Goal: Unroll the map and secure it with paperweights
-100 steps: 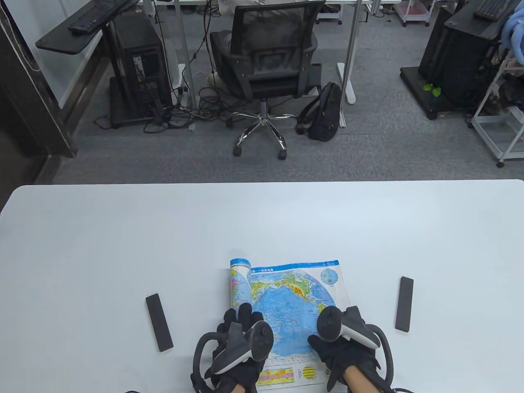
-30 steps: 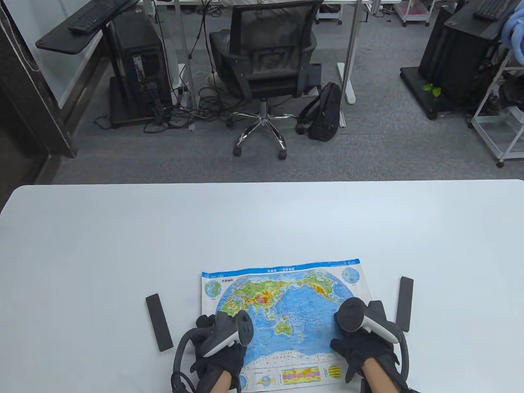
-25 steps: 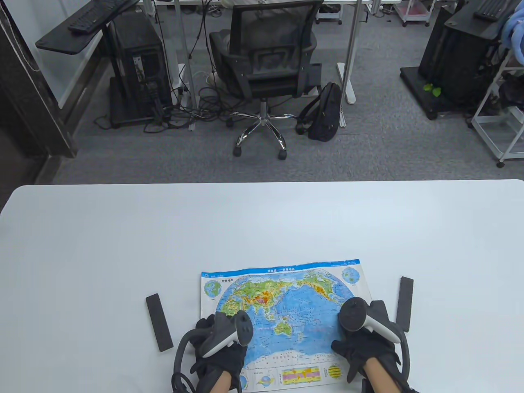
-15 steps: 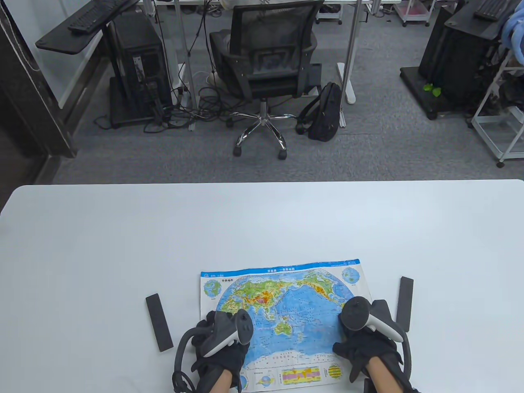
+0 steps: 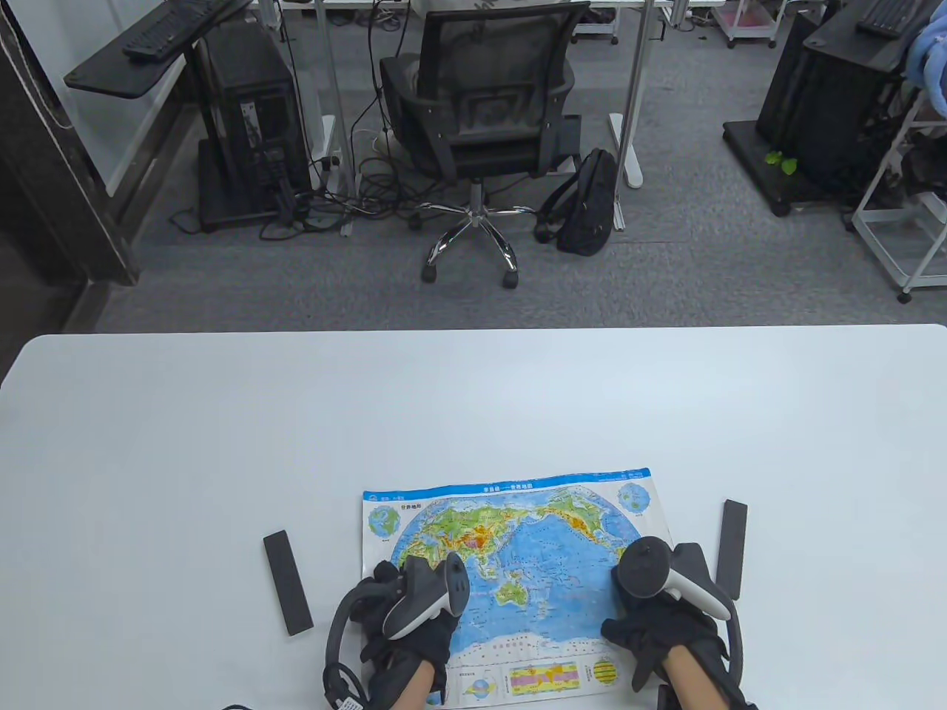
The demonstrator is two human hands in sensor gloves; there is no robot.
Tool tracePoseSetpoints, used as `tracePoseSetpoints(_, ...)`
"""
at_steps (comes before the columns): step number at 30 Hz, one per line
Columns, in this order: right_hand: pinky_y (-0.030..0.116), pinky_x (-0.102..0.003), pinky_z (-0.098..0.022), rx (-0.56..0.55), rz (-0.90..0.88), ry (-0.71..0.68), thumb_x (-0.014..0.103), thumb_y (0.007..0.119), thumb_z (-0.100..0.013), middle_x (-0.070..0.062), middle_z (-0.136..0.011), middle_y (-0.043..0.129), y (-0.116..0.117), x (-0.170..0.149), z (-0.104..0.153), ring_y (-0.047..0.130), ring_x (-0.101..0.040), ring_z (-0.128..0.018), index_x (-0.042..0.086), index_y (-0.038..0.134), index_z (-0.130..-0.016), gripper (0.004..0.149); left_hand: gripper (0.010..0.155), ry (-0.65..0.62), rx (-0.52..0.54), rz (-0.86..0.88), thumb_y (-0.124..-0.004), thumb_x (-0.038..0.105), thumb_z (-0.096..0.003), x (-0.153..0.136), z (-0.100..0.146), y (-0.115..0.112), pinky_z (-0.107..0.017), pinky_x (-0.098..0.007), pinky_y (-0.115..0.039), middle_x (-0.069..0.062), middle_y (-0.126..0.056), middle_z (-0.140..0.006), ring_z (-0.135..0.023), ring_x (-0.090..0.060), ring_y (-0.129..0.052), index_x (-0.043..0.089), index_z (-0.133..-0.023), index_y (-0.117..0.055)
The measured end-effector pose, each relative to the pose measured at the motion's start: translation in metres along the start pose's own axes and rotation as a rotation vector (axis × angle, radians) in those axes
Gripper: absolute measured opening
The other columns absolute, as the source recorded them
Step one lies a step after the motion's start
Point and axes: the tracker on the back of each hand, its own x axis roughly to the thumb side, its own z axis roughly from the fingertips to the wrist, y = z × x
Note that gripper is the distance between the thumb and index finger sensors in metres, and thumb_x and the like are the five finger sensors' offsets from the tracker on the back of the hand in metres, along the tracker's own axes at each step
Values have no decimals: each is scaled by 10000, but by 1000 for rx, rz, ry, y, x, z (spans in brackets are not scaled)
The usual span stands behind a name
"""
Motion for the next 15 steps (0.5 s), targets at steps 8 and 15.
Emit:
tracePoseSetpoints(8,225,-736,-555,-3,2,-2,324,702,-563,-378,-966,11,0,0,0,64,-638,-814,86,207,-1040,728,752,38,-2,-212,-455,639,-533,39,-14,23,-664,-569,-621,-225,-470,-1130,-979,-466,-587,156,-1108,-411)
tracePoseSetpoints(15,221,-737,-554,-4,1,-6,325,699,-565,-378,-965,7,1,1,0,60,-638,-813,85,202,-1040,728,741,-125,11,-94,-447,625,-538,94,-27,34,-700,-588,-538,-225,-332,-1146,-1015,-467,-483,183,-1112,-294)
